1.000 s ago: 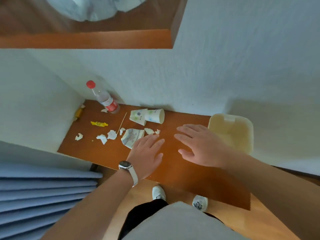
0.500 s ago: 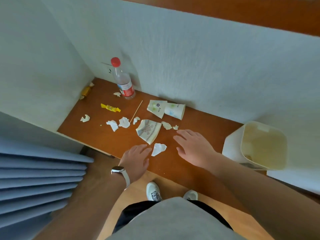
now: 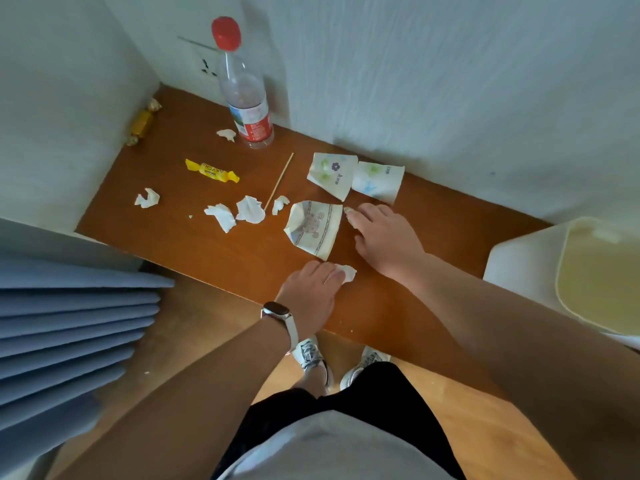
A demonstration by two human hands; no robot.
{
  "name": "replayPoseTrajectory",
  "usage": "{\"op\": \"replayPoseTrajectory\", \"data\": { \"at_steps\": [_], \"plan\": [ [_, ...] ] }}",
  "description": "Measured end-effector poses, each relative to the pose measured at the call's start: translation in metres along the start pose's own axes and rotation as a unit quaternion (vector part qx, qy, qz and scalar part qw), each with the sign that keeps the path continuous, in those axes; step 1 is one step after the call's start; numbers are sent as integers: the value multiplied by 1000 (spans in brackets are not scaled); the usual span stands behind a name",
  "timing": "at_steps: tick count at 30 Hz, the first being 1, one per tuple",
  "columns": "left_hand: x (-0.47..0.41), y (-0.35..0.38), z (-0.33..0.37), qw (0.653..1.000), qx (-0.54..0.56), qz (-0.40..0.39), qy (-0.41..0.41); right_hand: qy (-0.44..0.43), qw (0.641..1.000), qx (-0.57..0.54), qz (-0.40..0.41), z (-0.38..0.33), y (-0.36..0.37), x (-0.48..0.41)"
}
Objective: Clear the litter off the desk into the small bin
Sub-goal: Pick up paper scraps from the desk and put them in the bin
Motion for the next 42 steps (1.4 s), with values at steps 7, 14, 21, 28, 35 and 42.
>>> {"op": "replayPoseTrajectory", "data": {
  "at_steps": [7, 14, 21, 28, 35, 42],
  "plan": [
    [-6, -4, -4, 1000, 6, 25, 17, 0, 999, -2, 32, 0, -2, -12],
    [-5, -5, -7, 999, 15, 35, -3, -16, 999, 10, 48, 3, -2, 6],
    [0, -13, 0, 999, 15, 37, -31, -5, 996, -8, 93, 3, -21, 34],
    [1, -57, 29, 989, 86, 89, -83, -16, 986, -24, 164, 6, -68, 82],
    [-18, -92, 103, 988, 96, 117, -44, 25, 969, -21, 245, 36, -124, 152],
    [-40, -102, 209, 986, 96, 126, 57, 113, 944, -5, 311, 94, -147, 246]
  ]
}}
Point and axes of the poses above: each hand's wrist, its own x-axis away from the middle knuckle, its own y-axis out of the palm, z = x × y, the point moved 9 cm from there along -x, towards the middle knuckle, and after that the axes turned 14 degrees about -y, right-handed, at the moved point
